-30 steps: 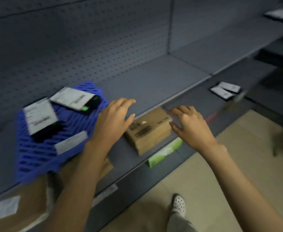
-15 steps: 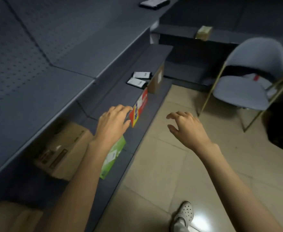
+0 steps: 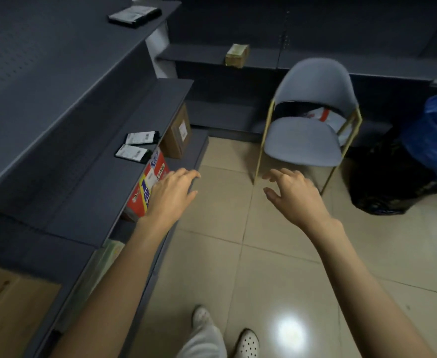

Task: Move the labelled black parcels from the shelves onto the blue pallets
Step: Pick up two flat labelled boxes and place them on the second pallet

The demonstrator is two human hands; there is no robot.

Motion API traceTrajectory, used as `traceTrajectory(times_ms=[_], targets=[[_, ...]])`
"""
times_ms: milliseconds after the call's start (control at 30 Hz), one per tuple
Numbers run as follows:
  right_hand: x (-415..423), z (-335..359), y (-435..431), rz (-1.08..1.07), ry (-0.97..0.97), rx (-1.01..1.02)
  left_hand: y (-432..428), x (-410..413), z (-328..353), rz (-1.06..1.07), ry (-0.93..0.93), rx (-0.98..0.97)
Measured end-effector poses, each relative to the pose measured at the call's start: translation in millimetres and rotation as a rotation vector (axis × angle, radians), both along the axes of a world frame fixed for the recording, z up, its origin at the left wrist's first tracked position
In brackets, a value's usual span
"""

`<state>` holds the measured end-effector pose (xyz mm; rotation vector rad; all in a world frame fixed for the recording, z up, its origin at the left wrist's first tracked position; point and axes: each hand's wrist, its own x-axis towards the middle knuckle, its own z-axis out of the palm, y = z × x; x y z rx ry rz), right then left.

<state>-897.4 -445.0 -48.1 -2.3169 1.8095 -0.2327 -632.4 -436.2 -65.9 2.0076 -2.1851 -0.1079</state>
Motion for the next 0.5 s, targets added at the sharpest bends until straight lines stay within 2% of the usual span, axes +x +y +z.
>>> traceTrajectory(times_ms=[233,500], targets=[[13,-16,-92,0.046,0.007,0.003,-100,4,-18,0.003,0.011,-0.009],[86,-33,-263,0.155,0.018,0.04,-238,77,-56,0.154,0.032,0.093]])
